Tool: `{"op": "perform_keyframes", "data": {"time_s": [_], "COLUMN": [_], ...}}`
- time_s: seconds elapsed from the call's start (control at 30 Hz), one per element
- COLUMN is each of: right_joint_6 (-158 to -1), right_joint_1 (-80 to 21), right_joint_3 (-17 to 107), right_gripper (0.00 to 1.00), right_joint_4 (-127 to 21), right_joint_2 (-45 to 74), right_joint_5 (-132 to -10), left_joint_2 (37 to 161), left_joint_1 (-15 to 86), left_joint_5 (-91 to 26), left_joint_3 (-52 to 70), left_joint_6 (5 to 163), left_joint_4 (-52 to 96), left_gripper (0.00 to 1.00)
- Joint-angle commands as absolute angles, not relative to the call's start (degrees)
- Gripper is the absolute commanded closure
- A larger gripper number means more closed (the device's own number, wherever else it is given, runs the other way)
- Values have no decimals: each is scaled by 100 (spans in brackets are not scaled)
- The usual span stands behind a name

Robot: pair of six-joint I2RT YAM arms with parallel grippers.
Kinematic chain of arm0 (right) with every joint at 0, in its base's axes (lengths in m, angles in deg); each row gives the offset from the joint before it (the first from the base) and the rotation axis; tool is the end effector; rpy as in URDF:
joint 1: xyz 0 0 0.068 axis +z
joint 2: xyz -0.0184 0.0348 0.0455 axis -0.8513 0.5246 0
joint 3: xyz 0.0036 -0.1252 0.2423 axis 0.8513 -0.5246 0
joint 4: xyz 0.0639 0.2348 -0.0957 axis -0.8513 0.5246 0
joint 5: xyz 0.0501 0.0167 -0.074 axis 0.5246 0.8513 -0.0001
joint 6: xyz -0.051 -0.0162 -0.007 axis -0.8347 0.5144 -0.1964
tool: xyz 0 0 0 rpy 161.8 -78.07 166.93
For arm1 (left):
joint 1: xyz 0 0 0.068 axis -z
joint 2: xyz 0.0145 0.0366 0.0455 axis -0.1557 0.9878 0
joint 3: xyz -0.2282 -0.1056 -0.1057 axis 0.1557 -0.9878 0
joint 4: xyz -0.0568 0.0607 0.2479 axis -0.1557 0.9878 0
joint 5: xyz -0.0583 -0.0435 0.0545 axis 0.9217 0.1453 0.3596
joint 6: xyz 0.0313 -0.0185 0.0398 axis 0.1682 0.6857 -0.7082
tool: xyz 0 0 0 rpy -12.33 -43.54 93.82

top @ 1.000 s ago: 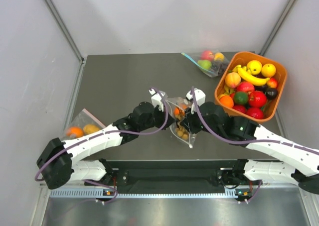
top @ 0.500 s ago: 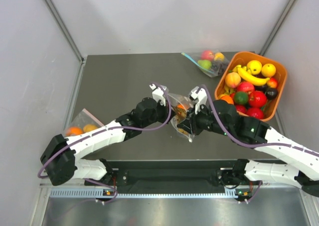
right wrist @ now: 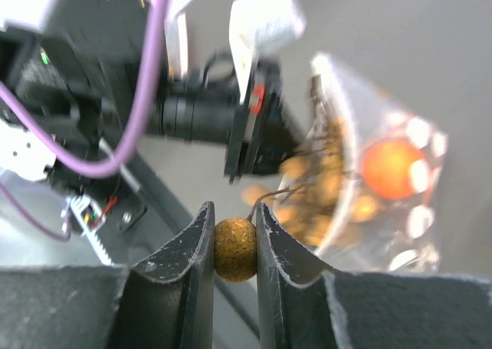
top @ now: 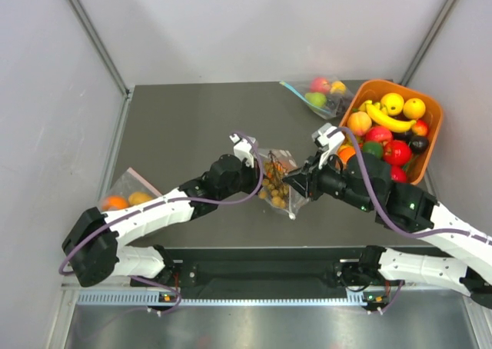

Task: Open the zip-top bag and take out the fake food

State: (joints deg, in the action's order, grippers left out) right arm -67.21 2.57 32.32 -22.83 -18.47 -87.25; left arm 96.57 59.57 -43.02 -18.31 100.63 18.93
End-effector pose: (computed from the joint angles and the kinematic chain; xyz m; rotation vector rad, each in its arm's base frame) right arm 0.0874 0.1464 0.3997 -0.5904 1.8448 0.8185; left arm 0.1841 -0.2218 0.2615 0.3671 2.0370 -0.8442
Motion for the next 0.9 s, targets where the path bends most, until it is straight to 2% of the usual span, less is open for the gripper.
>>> {"op": "perform_keyframes", "data": {"time_s": [0.0, 0.87], "right_joint_6": [-6987, -6934], "right_joint_1": [167, -641], "right_joint_3": [3666, 3482], "right_gripper": [93, 94], "right_joint_4": [-2872, -4682], "right_joint_2": [-1847, -2409], "right_joint_5": [-9185, -9124], "left_joint_2": [9436, 9681], "left_joint_1": [5923, 5906], "left_joint_5": [-4247, -4344], "left_joint_3": [-1962, -2121], "left_joint_6": [10088, 10026], "left_joint_4": [1486, 1380], "left_gripper": [100, 100]}}
